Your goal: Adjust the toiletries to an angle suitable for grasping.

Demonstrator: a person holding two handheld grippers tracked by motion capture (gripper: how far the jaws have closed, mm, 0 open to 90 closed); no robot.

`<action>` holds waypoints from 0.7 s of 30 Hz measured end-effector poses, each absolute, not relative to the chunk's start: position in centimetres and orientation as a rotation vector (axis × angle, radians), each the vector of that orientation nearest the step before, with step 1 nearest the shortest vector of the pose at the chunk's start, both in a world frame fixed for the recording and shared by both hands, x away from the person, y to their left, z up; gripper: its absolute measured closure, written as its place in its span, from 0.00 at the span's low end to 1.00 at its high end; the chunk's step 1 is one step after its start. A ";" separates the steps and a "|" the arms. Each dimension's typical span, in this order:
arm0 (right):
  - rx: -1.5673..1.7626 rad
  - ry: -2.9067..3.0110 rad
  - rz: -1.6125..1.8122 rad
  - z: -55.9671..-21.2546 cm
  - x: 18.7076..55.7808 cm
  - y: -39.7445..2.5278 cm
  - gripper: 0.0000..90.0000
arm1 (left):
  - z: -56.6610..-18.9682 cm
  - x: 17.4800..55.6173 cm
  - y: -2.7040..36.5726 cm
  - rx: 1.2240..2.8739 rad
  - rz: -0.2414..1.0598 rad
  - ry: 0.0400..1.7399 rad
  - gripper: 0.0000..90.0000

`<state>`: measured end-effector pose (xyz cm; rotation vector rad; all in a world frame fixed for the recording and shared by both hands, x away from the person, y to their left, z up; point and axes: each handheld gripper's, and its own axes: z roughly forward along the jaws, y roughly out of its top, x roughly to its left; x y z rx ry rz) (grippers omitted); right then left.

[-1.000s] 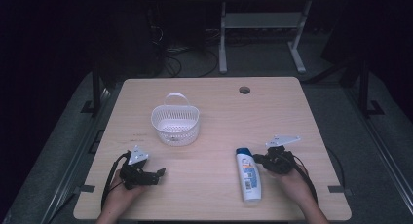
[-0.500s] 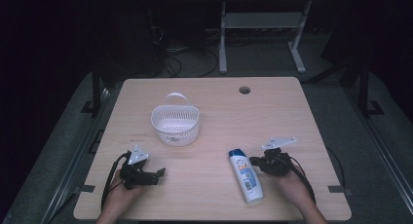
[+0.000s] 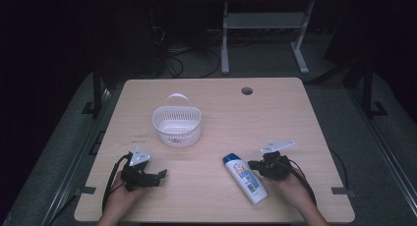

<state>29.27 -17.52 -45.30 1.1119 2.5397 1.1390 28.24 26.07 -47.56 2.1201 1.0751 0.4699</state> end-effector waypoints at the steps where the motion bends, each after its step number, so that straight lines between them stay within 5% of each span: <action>1: 1.109 2.542 1.139 -45.3 29.2 -17.5 1.00 | -47.6 28.2 26.1 2.120 0.470 1.075 0.15; 21: 1.075 2.579 1.143 -45.1 28.7 -16.7 0.99 | -47.6 28.2 26.1 2.120 0.470 1.075 0.15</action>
